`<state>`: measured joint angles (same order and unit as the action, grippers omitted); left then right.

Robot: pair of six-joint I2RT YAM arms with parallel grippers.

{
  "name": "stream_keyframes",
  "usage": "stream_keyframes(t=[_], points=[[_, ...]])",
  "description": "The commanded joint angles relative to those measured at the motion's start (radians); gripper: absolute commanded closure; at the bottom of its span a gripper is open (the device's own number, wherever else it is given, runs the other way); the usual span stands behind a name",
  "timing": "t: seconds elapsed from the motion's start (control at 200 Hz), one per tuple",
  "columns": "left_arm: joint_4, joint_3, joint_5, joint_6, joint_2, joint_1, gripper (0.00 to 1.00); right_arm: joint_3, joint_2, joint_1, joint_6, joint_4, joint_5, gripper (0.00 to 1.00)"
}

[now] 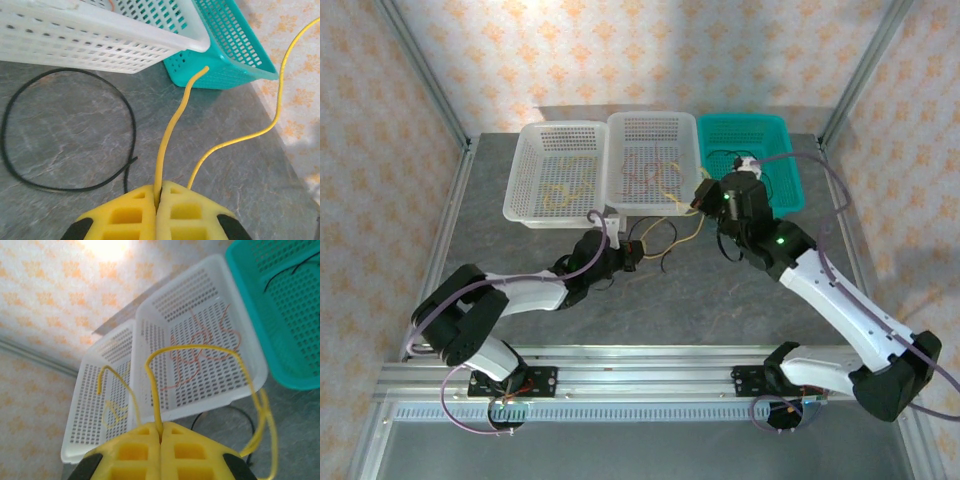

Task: Untangle the cables

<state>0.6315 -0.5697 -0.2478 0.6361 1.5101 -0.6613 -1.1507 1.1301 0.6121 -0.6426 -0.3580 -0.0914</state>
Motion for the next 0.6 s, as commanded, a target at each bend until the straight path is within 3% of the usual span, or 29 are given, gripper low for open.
stream_keyframes(t=[0.0,0.596], points=[[-0.074,0.037,0.062,-0.026,-0.054,0.003,1.00,-0.033,-0.039,-0.061,0.061,-0.039,-0.053,1.00],[-0.244,0.192,0.200,0.002,-0.310,0.079,1.00,-0.094,-0.072,-0.289,0.174,-0.092,-0.009,1.00]])
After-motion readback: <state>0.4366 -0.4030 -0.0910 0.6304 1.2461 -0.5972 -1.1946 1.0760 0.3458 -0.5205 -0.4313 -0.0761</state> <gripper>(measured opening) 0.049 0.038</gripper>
